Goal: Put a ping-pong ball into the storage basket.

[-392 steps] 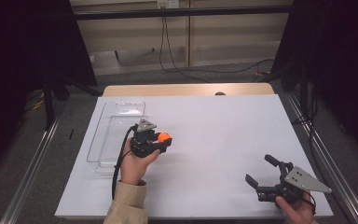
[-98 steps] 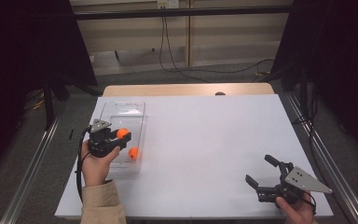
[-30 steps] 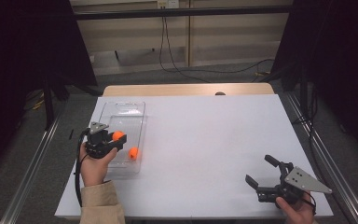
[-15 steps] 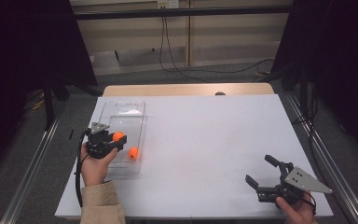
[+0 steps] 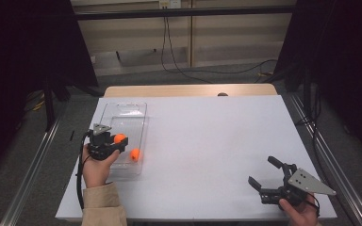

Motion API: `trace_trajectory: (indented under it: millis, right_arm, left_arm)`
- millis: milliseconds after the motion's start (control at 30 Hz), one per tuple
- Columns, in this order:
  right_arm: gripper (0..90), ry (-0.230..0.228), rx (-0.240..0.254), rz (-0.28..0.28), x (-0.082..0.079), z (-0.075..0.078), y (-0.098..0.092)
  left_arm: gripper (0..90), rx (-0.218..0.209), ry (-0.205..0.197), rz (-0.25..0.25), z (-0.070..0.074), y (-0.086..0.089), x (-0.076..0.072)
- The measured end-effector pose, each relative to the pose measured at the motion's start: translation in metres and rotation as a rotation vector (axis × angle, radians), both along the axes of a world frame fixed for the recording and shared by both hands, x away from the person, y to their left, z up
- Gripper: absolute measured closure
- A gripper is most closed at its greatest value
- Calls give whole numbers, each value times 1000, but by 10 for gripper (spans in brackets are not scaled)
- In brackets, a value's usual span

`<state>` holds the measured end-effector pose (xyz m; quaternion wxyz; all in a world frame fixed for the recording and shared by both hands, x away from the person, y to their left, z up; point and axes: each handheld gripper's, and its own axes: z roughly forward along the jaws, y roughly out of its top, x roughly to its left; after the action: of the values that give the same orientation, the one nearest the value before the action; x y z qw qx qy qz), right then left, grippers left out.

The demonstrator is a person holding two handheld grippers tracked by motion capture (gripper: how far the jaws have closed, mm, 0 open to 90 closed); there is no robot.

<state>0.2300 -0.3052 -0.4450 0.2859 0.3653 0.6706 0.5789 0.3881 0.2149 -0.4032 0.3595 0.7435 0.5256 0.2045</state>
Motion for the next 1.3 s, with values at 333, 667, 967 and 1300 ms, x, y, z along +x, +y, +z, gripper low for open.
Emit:
trace_trajectory:
  millis: [333, 667, 967, 1300]
  right_arm:
    - [23, 0, 2, -1, 0, 0, 0]
    - [23, 0, 3, -2, 0, 0, 0]
    - [23, 1, 1, -1, 0, 0, 0]
    - [23, -1, 1, -1, 0, 0, 0]
  left_arm:
    - [502, 4, 10, 3, -1, 0, 1]
    - [502, 8, 15, 9, -2, 0, 1]
    - [500, 12, 23, 13, -2, 0, 1]
    - [474, 6, 22, 13, -2, 0, 1]
